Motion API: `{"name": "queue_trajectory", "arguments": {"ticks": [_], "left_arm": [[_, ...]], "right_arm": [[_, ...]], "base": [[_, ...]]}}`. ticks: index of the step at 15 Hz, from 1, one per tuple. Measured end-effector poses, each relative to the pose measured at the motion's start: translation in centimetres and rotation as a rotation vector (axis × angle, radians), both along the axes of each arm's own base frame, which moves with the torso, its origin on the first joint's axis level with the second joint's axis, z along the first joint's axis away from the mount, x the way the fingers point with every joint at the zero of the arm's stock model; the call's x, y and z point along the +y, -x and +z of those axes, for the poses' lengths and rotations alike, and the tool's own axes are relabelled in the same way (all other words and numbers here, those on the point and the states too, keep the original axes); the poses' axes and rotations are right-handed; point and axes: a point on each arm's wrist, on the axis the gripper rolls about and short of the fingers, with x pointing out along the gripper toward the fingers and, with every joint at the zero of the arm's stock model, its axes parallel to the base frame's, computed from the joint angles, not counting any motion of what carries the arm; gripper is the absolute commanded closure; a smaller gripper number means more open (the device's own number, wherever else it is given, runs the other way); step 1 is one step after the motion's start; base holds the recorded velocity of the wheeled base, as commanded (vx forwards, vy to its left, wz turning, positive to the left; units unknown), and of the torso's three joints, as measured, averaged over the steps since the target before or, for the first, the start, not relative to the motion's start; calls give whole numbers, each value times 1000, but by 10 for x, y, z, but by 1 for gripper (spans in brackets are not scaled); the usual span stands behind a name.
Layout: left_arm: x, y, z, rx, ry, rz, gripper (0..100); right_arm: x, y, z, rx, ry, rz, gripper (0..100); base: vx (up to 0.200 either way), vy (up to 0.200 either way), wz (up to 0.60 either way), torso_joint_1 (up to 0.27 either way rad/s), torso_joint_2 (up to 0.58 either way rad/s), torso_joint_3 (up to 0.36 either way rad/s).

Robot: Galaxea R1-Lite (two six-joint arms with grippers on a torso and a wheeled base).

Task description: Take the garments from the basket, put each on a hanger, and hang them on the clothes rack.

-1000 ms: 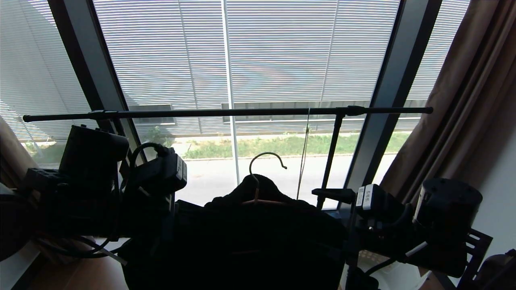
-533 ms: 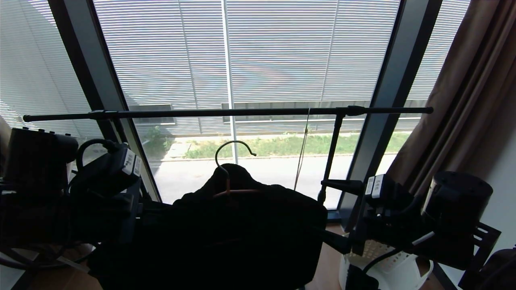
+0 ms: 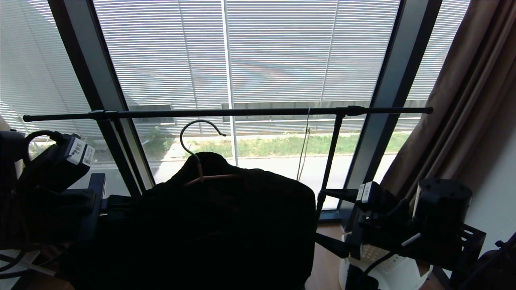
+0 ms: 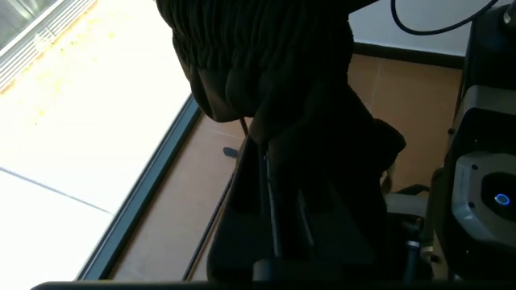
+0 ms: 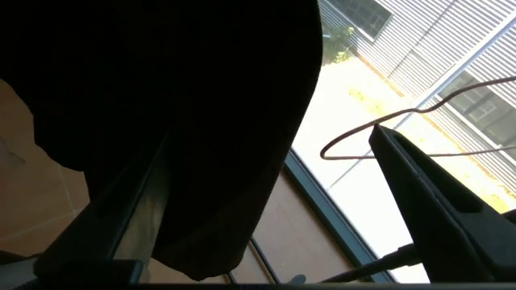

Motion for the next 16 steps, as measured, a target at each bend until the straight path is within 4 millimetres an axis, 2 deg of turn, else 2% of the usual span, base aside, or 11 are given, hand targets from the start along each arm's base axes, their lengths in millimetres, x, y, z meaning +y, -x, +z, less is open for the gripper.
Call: {"name": "queue_trajectory", "arguments": {"ticks": [7,8,12,16], "left_arm": [[-1,9,6,-12,15,0,100],[-1,10,7,-16,16,-4,100],[-4,14,10,-16,26,-14,100],[-1,15,9,-16,27,-1,100]], "right_arm": [[10,-6,-29,46,75,36,0],[11,-6,-30,50,78,38,100],[12,-10,-30,44,74,31,100],[-8,-24,-19,3,53,-52,100]], "base": [[0,0,0,0,0,0],[0,0,0,0,0,0],[0,0,0,0,0,0],[0,0,0,0,0,0]]}}
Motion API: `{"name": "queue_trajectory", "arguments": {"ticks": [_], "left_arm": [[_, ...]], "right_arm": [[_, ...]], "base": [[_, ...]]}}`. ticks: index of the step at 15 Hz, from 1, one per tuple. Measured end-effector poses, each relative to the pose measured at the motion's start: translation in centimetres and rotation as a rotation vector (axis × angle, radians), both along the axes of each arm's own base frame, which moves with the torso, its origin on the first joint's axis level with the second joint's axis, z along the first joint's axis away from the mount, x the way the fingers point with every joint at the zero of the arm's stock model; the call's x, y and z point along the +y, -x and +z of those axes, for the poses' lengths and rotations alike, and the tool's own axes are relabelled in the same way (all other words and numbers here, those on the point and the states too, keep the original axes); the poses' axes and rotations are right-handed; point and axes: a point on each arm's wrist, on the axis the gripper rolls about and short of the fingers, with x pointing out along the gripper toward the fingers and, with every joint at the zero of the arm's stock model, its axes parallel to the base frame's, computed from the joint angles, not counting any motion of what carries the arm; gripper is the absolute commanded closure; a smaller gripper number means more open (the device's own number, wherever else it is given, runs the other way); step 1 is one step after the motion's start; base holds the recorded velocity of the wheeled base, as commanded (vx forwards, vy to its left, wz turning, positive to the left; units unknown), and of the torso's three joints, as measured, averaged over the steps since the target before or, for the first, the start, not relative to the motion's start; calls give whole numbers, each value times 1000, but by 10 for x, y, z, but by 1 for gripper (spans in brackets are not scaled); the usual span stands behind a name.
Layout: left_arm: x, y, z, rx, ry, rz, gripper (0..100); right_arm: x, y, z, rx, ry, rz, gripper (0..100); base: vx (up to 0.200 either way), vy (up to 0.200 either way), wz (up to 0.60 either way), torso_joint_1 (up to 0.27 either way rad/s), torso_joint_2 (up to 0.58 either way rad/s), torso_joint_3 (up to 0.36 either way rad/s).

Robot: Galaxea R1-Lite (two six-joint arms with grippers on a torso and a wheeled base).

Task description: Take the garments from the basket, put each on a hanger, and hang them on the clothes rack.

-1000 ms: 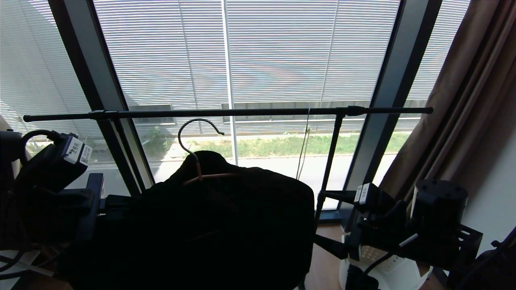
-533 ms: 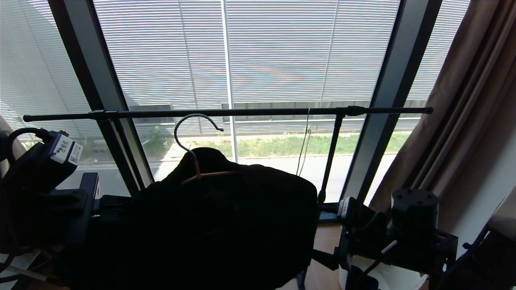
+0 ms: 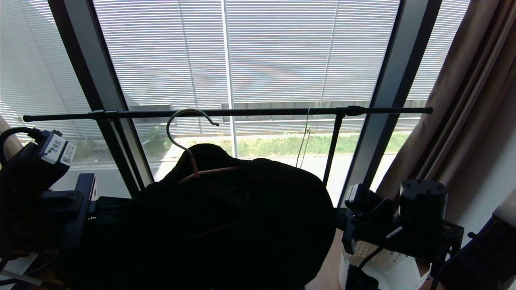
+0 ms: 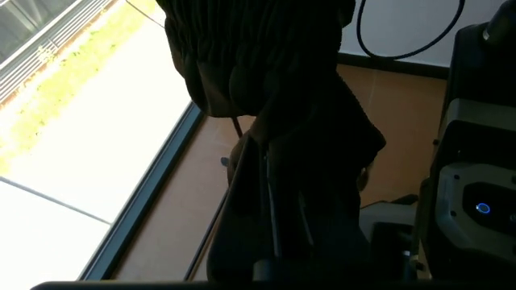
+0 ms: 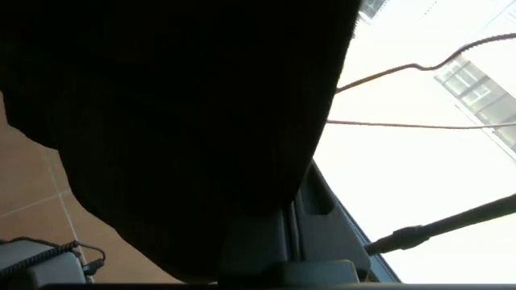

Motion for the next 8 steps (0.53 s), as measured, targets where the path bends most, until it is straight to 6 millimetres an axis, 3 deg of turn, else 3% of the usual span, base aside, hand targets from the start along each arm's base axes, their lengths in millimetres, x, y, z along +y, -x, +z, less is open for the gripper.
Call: {"name": "queue_trajectory", "arguments": {"ticks": [8], "left_arm": [[7,3,-3,28,12,43,100]], "right_arm": [[-13,-10,4,-22,-6,-58,100]], "base": [[0,0,0,0,0,0]]}}
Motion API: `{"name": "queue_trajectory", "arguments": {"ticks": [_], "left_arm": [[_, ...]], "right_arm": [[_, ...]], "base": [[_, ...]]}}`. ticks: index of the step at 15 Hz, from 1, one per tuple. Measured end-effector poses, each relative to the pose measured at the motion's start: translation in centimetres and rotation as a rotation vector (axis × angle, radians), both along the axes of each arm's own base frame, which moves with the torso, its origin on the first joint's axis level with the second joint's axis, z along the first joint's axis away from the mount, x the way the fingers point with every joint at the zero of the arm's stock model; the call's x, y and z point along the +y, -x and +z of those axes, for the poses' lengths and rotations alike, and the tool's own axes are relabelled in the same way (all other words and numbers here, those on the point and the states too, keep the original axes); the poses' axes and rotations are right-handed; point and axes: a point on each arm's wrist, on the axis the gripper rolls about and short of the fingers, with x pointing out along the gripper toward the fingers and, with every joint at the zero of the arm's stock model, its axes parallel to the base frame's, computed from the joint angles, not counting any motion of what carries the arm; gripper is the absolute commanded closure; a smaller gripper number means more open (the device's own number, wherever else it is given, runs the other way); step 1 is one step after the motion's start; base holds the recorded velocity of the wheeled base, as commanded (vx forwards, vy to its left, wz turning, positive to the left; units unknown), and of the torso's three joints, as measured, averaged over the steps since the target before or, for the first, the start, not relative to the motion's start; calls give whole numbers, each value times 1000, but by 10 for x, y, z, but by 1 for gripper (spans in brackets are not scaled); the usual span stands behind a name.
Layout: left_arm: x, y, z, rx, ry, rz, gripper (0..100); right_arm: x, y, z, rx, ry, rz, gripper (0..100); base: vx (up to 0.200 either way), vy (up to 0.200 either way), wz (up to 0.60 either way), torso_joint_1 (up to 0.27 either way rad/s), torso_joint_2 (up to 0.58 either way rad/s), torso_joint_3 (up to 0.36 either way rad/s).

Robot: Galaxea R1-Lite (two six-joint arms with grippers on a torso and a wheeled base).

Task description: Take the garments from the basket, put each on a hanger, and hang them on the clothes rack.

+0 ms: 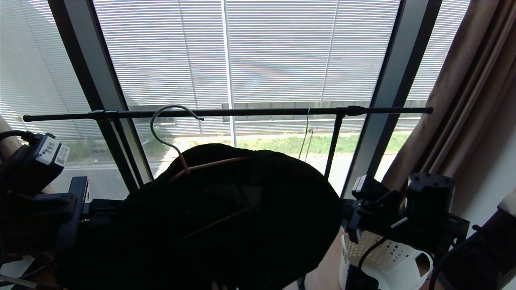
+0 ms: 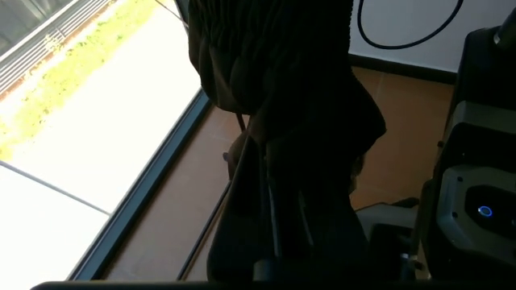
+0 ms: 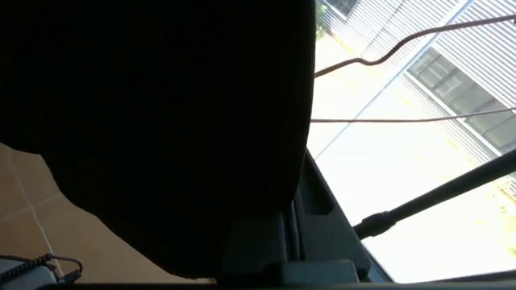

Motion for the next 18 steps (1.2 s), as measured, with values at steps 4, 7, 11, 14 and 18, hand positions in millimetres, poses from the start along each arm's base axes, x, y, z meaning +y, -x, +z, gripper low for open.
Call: {"name": "queue_trajectory", "arguments": {"ticks": [4,7,11,14,18], "left_arm": [[1,2,-1,38,23,22,100],[6,0,-3,50,50,65,100],[17,-1,-11,58,73,148,100],[26,-8,-15,82,72,198,100],[23,-29,-10,111,65,254,100]], "right_arm": [[5,7,-1,4,8,12,0],[10,11,2,-36,-6,32,0],[11,14,9,-97,-32,38,0],[15,20,18,-113,-55,52,0],[22,30,37,-126,-121,12,0]], "base": [[0,0,0,0,0,0],[0,0,0,0,0,0],[0,0,0,0,0,0],[0,0,0,0,0,0],[0,0,0,0,0,0]]}}
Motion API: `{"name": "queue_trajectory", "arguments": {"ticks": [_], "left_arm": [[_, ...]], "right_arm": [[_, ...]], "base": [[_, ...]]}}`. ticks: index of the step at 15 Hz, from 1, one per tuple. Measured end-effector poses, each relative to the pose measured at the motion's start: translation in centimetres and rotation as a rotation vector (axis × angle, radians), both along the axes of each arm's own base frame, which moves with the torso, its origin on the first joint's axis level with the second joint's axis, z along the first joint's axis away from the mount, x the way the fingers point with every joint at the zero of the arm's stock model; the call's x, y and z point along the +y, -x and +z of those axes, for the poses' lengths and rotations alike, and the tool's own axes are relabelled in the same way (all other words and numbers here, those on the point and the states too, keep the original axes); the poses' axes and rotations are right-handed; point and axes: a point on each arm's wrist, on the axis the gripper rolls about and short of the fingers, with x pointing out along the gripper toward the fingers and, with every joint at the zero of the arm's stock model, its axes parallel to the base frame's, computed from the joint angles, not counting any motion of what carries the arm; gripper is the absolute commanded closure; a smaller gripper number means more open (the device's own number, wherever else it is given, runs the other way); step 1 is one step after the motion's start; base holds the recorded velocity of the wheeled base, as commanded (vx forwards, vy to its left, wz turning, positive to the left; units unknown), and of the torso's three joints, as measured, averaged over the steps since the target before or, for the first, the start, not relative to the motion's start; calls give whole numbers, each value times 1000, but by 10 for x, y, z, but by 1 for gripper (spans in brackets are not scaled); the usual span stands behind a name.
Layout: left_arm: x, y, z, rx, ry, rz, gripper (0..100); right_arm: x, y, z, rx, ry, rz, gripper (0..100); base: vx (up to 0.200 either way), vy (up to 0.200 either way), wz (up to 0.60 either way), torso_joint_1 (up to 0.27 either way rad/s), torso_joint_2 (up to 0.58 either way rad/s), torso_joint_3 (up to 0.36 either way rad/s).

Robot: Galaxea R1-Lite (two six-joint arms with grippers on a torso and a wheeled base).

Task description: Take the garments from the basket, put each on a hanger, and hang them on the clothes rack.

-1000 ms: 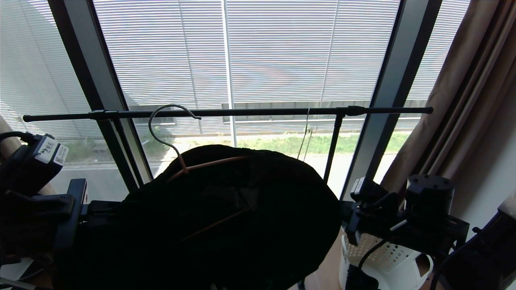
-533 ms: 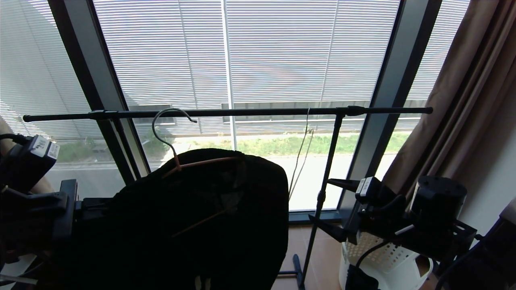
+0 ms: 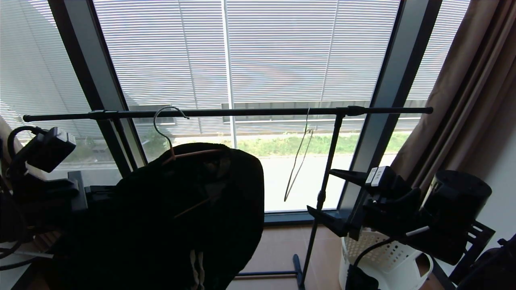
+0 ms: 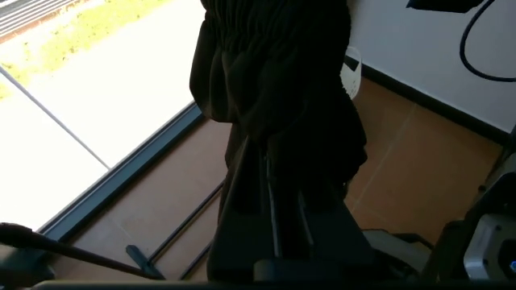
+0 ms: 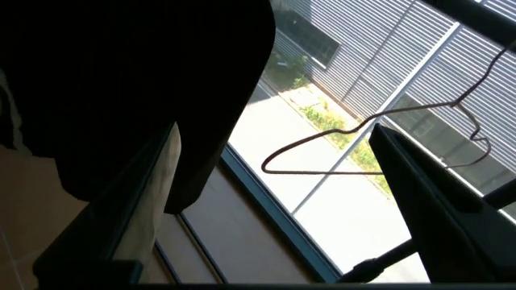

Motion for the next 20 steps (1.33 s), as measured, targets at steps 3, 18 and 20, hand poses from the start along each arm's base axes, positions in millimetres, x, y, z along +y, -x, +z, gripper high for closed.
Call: {"name": "queue_trajectory", "arguments": {"ticks": [3,18,20], "left_arm": [[-16,-21,6,43,-7,79,100],[-93,-141,-52,12,67,199,100],[-96,-154,-55,16,82,219,100]], "right_arm": [[8,9,16,-27,-51,-33,0],[6,20,40,-97,-91,-35,0],[6,20,39,-94,-90,-35,0]], "base": [[0,0,0,0,0,0],[0,0,0,0,0,0],[0,0,0,0,0,0]]}}
